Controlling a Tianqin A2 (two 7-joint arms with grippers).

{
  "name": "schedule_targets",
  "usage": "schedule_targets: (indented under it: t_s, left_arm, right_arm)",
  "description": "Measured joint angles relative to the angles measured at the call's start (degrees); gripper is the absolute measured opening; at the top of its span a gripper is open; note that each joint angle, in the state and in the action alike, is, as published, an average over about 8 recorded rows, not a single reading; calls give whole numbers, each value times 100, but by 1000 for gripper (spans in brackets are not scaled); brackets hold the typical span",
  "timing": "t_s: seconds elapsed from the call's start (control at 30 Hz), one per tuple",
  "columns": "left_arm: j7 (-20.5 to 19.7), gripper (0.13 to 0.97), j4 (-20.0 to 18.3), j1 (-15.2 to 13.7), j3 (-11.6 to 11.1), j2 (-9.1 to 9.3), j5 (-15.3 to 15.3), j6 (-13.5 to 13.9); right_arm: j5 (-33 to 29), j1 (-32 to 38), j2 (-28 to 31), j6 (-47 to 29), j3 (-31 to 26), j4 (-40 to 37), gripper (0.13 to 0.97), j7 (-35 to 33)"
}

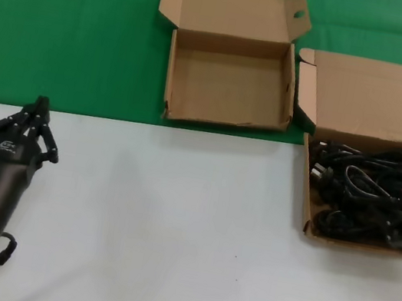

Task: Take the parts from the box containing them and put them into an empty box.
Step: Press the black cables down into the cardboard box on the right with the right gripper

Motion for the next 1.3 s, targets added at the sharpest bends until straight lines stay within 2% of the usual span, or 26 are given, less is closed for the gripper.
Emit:
schedule_targets:
  t_s: [0.13,0.27,0.6,1.3]
  left_arm:
    - [0,160,0,0,0,0,0,0]
    - [0,152,0,0,0,0,1,0]
    - [-1,139,0,0,0,0,1,0]
    - [-2,139,0,0,0,0,1,0]
  right_arm:
    - [-132,401,322,-597,-181,-206,966,-290]
    - [-286,775,534,-1054,-369,-356,966,-492]
    - [-727,1556,665,-1808,-851,-865,966,-962]
    - [-1374,2363,-18,-1640,-1328,-2095,966,-1904]
